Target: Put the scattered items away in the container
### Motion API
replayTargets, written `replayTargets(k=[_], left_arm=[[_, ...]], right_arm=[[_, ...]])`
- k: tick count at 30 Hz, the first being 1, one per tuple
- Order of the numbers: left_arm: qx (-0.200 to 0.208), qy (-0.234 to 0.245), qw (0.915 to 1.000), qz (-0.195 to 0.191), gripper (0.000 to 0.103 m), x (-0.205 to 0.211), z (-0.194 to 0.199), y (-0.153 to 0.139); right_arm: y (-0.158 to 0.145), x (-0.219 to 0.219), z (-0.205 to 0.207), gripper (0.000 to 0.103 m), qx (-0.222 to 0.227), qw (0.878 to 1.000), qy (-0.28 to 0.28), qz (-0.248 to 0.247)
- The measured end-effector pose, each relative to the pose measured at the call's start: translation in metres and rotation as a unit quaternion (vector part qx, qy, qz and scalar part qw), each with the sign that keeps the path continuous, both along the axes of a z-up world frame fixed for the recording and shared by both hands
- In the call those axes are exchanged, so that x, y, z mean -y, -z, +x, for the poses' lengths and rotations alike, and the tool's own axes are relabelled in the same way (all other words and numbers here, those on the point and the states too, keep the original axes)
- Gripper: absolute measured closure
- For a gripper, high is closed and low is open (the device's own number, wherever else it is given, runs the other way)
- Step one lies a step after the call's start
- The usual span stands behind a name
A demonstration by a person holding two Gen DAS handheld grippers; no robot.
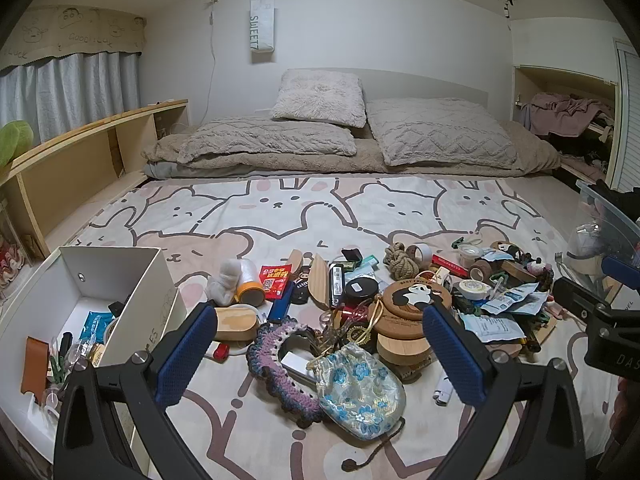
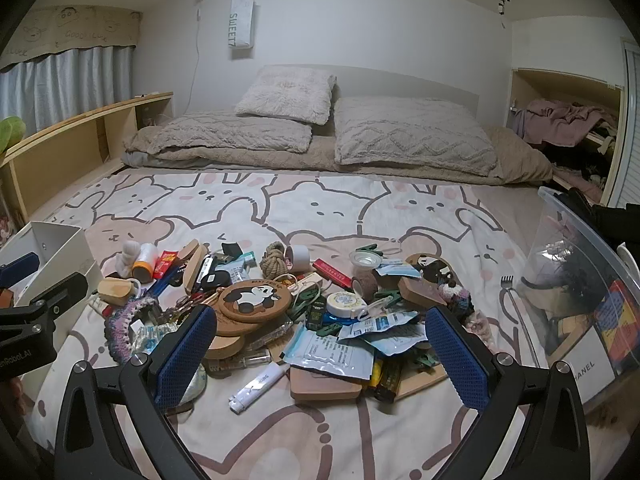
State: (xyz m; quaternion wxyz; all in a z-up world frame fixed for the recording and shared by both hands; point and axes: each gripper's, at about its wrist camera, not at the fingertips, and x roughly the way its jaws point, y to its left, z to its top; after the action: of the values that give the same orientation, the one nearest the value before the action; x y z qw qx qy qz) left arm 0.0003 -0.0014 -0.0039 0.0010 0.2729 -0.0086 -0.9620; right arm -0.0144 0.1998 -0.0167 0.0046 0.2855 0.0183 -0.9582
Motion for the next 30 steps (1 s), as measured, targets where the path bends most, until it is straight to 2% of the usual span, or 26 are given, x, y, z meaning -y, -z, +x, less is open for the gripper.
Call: replayTargets(k=[22,30], left_arm=[[0.005,-0.002,1.0,0.003,0.0,-0.001,-0.001,0.008],[0.01,-0.016,0.9997,0.015,0.0,0.007,0.0,0.018]], right_arm=[[0.005,-0.001,-0.001,0.0,0.004,1.0,-0.001,-0.001],[0.01,-0.016,-0.008,0.0,0.016,1.0,0.024,-0.007]])
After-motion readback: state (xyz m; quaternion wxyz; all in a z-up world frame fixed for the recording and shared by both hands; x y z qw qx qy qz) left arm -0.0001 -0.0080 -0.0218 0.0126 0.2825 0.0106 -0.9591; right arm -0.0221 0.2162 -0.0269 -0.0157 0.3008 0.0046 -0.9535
